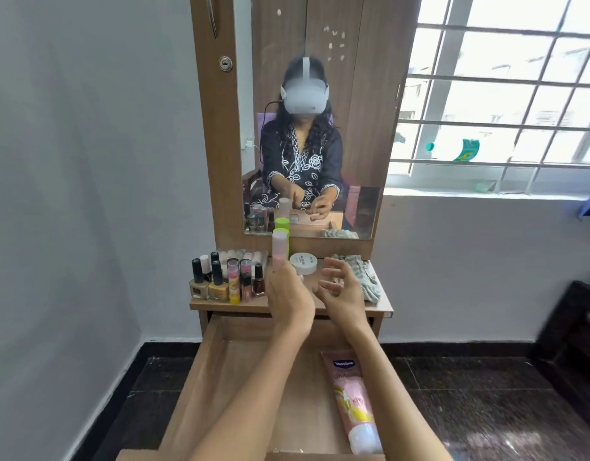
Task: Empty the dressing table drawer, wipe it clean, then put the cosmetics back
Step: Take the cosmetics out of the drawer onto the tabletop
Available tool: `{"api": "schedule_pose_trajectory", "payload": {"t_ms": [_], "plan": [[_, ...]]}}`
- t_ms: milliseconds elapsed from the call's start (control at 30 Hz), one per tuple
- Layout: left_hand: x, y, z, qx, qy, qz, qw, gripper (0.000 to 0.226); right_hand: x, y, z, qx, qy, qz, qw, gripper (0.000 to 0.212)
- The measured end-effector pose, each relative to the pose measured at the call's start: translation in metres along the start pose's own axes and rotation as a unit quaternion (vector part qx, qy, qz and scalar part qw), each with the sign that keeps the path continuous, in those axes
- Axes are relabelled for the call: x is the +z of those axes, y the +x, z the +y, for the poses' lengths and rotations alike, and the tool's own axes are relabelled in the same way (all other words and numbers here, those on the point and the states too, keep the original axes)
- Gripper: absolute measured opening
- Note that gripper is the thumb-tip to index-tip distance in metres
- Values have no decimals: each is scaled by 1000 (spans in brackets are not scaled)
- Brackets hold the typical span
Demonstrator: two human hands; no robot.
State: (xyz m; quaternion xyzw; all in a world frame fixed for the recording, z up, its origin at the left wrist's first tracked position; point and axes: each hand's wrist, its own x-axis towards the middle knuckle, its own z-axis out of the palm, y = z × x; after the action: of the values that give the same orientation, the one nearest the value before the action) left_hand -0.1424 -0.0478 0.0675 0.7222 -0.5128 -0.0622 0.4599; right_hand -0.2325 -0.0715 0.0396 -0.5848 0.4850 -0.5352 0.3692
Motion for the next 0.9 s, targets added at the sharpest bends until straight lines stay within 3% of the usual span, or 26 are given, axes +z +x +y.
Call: {"api": "schedule_pose_trajectory", "payload": {"t_ms": [100,200,467,600,833,900], "plan": [[6,-27,-4,51,-93,-21,994,24,-19,-20,-1,-7,7,12,1000,48],[13,-57,-16,49,-209,-90,973,34,-36,-41,6,5,-31,9,999,47],[46,-97,-60,-67,-164,-252,951,55,-43,-93,36,101,-275,-52,955,55],[51,-98,-69,-112,-139,-316,932,65,-40,-103,40,113,-308,-45,943,59],[52,-110,-70,-127,-74,-380,913,31,-33,-117,44,190,-362,-19,912,23],[50,-112,-69,-149,-90,-398,901,29,-31,-118,43,210,-370,-16,905,21]]}}
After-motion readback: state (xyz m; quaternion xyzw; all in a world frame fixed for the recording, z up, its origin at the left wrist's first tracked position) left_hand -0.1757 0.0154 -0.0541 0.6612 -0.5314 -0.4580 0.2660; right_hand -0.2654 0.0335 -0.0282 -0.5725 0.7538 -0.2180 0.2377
